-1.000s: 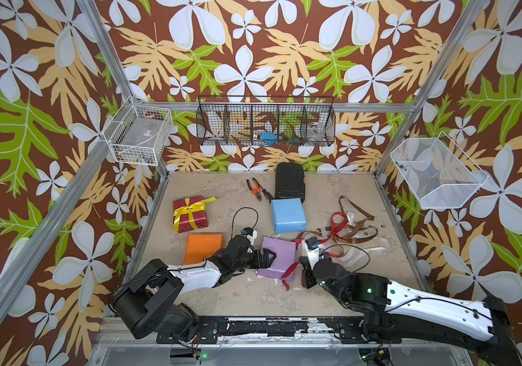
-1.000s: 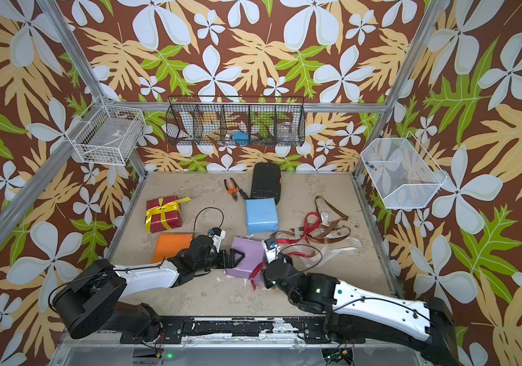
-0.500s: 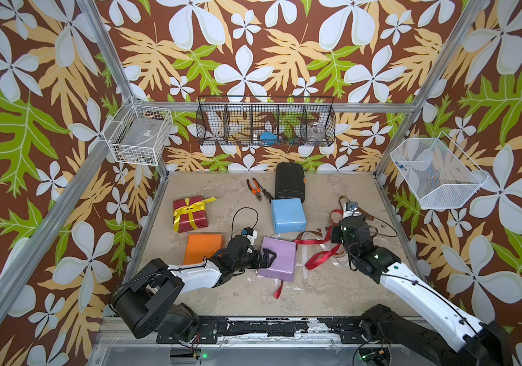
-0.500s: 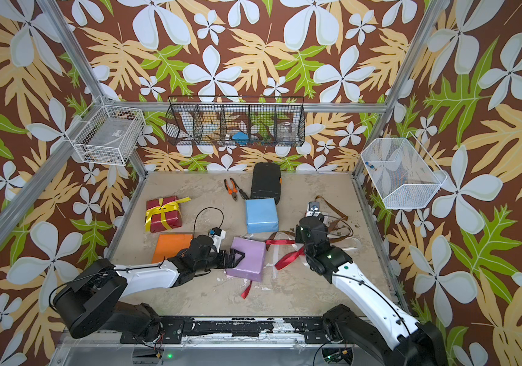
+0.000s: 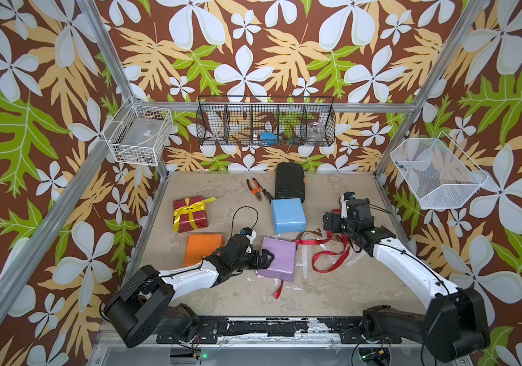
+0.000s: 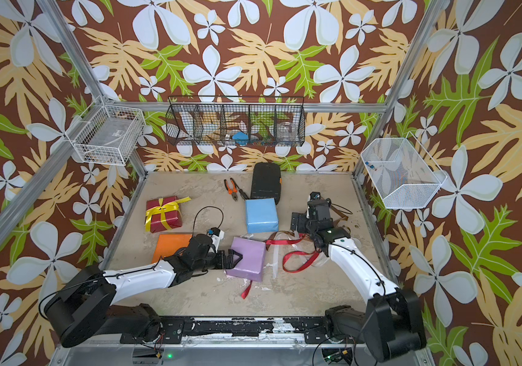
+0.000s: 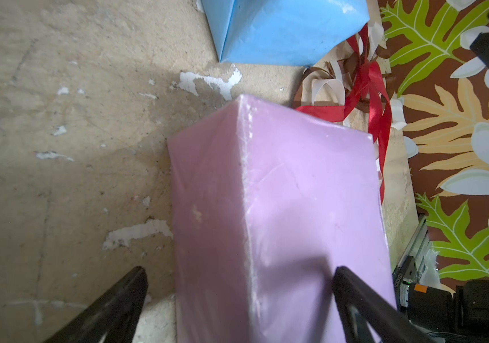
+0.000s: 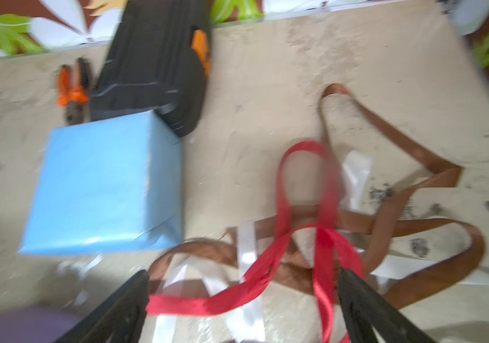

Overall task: Untie the ribbon bows on the gift boxes
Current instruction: Place the ribbon at the center of the board, then move the ribbon to the center of the board, then move the gift box to the center of the board.

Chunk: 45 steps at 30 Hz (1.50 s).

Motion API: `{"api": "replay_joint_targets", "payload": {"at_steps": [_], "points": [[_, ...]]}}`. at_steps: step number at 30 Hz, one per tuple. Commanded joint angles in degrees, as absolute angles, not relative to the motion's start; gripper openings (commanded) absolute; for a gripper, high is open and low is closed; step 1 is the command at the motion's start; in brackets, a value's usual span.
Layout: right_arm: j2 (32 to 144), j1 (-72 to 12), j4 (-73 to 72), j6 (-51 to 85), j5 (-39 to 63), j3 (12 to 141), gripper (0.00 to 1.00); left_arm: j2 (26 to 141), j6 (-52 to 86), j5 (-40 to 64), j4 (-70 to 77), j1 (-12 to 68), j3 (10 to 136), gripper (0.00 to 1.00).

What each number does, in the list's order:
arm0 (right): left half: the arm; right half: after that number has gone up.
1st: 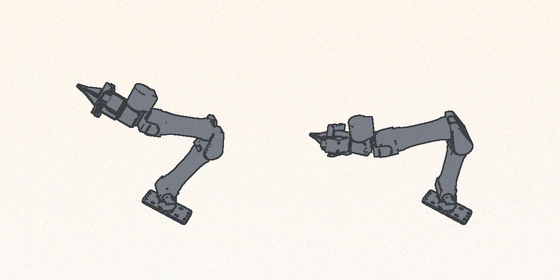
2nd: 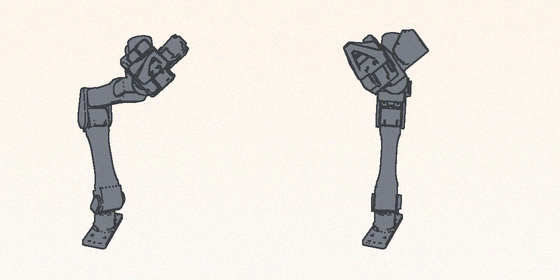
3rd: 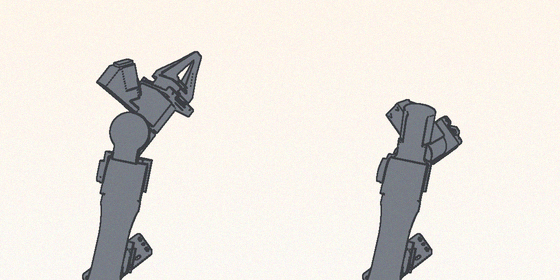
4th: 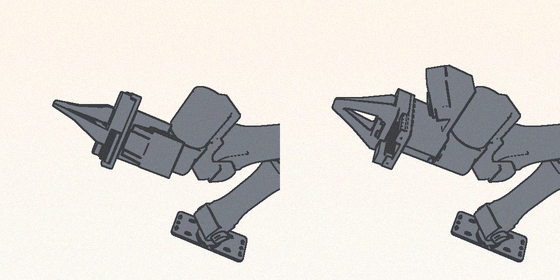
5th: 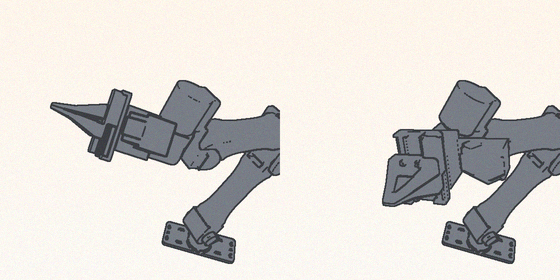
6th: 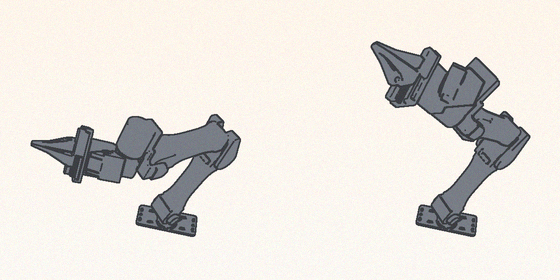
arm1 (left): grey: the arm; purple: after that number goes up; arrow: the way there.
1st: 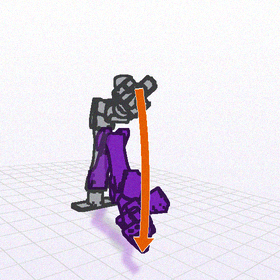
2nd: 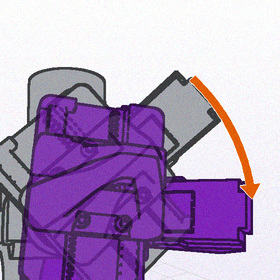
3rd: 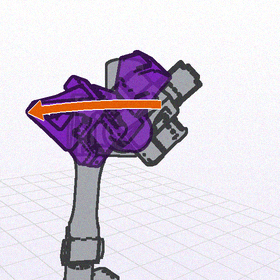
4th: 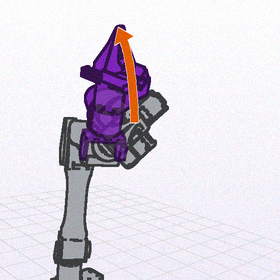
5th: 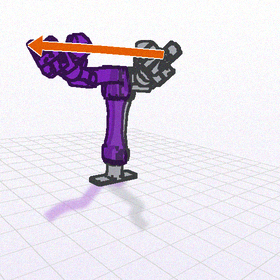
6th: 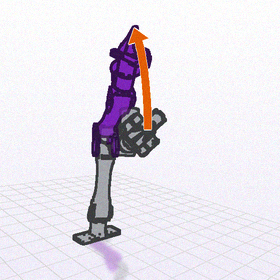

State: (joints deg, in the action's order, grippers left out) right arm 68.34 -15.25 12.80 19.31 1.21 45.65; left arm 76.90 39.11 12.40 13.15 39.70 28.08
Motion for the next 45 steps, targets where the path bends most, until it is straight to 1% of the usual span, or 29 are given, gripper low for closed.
{"api": "replay_joint_targets", "payload": {"at_steps": [1,3,6,10,11,13,14,17,20,23,27,30,34,37,39,40,43,44,45], "points": [[64.1,-19.6,12.8,20.6,12.4,42.2,0.95,75.5,38.7,13.6,12.1,39.7,28.0,1.00],[62.1,-22.6,11.4,22.6,16.2,38.7,0.92,75.0,39.3,15.1,14.8,39.7,27.0,1.00],[60.0,-25.7,4.2,27.5,23.1,31.5,0.85,75.2,40.0,17.7,18.8,39.7,26.0,1.00],[58.8,-29.6,-7.8,33.2,26.8,23.8,0.80,76.0,40.3,19.0,22.3,39.7,25.1,0.98],[58.9,-30.7,-10.5,34.2,27.0,22.9,0.77,76.6,40.1,19.1,22.7,39.7,25.1,0.97],[59.9,-32.8,-15.3,35.5,26.9,21.4,0.70,77.0,40.4,19.9,24.6,39.7,24.5,0.95],[60.9,-33.9,-17.7,36.2,26.9,21.0,0.66,77.2,40.8,20.8,26.6,39.8,23.9,0.93],[65.0,-35.8,-21.6,37.7,27.6,21.3,0.58,77.4,42.2,22.3,30.8,39.7,22.9,0.89],[68.2,-37.9,-25.0,38.6,27.3,21.9,0.54,77.1,42.5,22.1,31.4,39.7,22.8,0.85],[70.7,-39.5,-29.3,40.0,27.8,22.8,0.50,75.7,42.3,19.9,29.6,39.7,22.8,0.84],[74.7,-42.6,-30.1,38.8,26.7,28.1,0.50,71.6,41.8,13.3,24.1,39.7,22.1,0.85],[79.3,-43.5,-29.4,37.2,26.9,32.6,0.50,68.0,41.8,8.9,20.9,39.7,21.0,0.87],[87.8,-43.5,-30.4,36.0,28.4,38.2,0.49,64.1,41.3,0.9,15.6,39.3,20.3,0.94],[93.1,-43.5,-30.3,35.3,29.0,42.3,0.50,63.2,41.0,-1.0,13.5,38.4,20.1,0.96],[94.5,-43.3,-26.9,33.8,26.7,44.8,0.54,63.2,40.7,-1.5,12.1,38.1,20.6,0.99],[94.2,-43.3,-24.5,32.6,24.5,45.8,0.58,63.3,40.6,-1.9,11.0,38.1,21.0,1.00],[90.8,-43.3,-15.3,29.7,15.0,48.0,0.72,62.7,40.6,-4.8,6.3,38.0,22.5,1.00],[89.1,-43.3,-12.2,29.1,10.9,48.3,0.75,62.3,40.8,-6.2,3.9,38.0,23.2,1.00],[87.7,-43.3,-9.7,28.5,7.8,48.3,0.77,61.7,40.5,-7.2,2.4,38.0,23.6,1.00]]}}
